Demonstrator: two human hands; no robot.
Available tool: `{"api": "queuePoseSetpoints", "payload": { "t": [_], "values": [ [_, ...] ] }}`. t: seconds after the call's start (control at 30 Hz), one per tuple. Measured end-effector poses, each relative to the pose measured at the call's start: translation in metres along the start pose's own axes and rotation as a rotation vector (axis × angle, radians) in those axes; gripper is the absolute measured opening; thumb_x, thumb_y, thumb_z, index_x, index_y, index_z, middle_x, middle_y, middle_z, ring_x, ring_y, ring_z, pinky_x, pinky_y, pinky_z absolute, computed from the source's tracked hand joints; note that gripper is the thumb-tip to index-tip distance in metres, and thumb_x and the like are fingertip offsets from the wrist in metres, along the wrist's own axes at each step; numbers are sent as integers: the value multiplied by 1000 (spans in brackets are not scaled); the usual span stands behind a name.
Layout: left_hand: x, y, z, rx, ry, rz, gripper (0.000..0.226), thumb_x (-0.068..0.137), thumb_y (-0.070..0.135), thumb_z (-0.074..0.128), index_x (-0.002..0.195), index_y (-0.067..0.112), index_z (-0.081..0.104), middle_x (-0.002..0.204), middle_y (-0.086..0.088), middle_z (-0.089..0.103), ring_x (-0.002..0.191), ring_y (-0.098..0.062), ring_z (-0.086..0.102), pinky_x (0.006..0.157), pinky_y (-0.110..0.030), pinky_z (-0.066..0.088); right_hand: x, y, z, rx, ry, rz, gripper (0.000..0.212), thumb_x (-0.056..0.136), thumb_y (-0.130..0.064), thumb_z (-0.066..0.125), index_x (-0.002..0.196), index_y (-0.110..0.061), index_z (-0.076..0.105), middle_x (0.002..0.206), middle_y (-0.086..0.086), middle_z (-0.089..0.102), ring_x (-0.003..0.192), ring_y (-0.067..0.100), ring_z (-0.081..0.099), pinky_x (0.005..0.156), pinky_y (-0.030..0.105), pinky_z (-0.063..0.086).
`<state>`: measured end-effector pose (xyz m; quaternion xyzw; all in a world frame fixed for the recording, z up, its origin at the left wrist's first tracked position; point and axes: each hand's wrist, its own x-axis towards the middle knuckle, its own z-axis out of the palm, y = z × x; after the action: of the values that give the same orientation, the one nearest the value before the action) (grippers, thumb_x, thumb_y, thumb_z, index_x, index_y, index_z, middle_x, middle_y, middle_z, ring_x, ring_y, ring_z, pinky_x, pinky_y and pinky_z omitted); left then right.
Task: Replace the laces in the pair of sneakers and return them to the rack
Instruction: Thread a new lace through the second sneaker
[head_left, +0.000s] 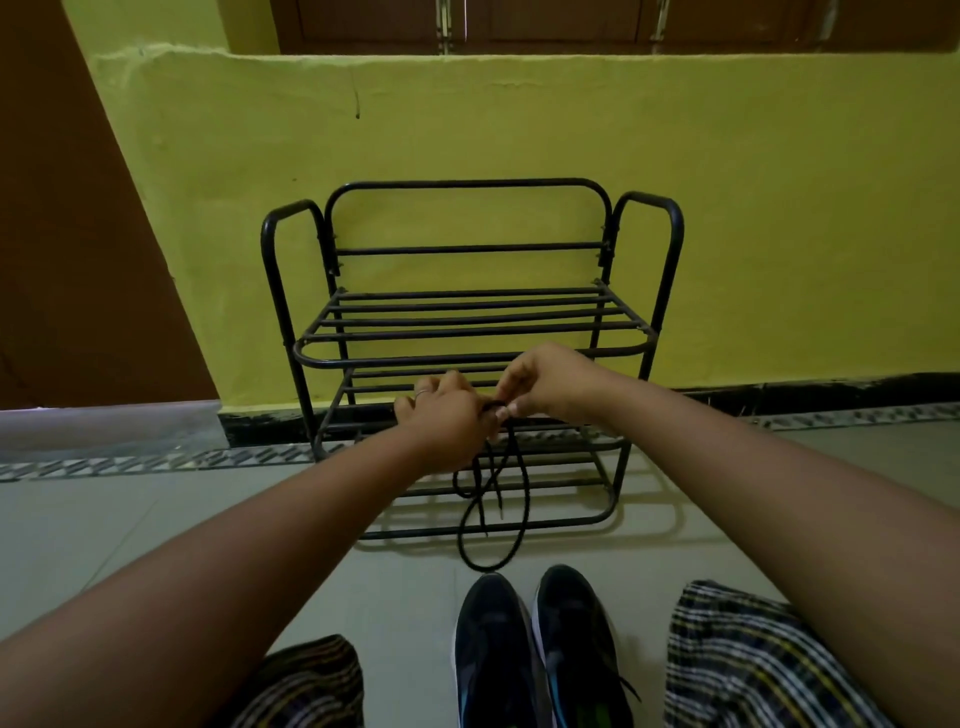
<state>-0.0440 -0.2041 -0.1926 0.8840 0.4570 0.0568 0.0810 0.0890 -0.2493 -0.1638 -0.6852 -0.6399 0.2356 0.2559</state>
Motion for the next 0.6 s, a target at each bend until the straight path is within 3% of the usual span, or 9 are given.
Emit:
{"api": "queuePoseSetpoints", "payload": {
  "t": [0.07, 0.1, 0.13, 0.2, 0.37, 0.5, 0.6],
  "values": [
    [1, -2, 0, -77, -32, -8, 33, 99, 43, 32, 106, 26, 60, 115, -7, 52, 114, -28, 41, 97, -42, 30, -1, 1, -2, 59, -15, 17, 14, 84, -4, 66, 84, -19, 68, 88, 2, 67, 89, 15, 62, 71, 25, 50],
    [1, -4, 0, -190, -49, -4, 33, 100, 42, 32, 101, 22, 59, 102, -8, 57, 101, -25, 50, 92, -40, 37, -2, 1, -3, 90, -37, 28, 15, 85, -4, 65, 85, -19, 67, 88, 2, 67, 86, 13, 62, 66, 23, 47],
    [-1, -4, 0, -339, -71, 0, 33, 100, 39, 33, 96, 19, 58, 87, -7, 58, 82, -20, 53, 81, -35, 43, -4, 1, -3, 116, -61, 42, 16, 86, -5, 63, 87, -21, 66, 88, 1, 67, 83, 12, 61, 65, 24, 45],
    [-3, -5, -1, -552, -82, -9, 29, 101, 33, 35, 88, 19, 57, 73, -2, 53, 58, -11, 44, 56, -23, 38, -6, 2, -3, 177, -99, 59, 15, 87, -7, 62, 89, -22, 64, 87, 1, 66, 81, 11, 61, 70, 30, 46],
    [-1, -2, -4, -677, -35, -50, 21, 101, 26, 38, 95, 17, 55, 72, 1, 54, 54, -7, 42, 45, -16, 33, -4, 5, -5, 438, 4, 159, 7, 90, -3, 58, 89, -8, 62, 74, 9, 65, 64, 18, 65, 65, 30, 53],
    [-2, -2, -4, -770, -69, -45, 21, 101, 25, 38, 97, 17, 57, 74, -1, 57, 53, -6, 42, 44, -14, 34, -2, 14, -12, 466, 48, 271, 6, 90, -6, 58, 95, -5, 62, 84, 15, 64, 67, 21, 65, 56, 30, 57],
    [-4, -5, -4, -784, -91, -43, 23, 100, 24, 38, 97, 16, 60, 78, -4, 56, 53, -6, 41, 44, -14, 34, -3, 25, -18, 480, 77, 335, 9, 92, -6, 55, 97, -4, 63, 80, 13, 62, 59, 17, 60, 55, 29, 54]
  ]
}}
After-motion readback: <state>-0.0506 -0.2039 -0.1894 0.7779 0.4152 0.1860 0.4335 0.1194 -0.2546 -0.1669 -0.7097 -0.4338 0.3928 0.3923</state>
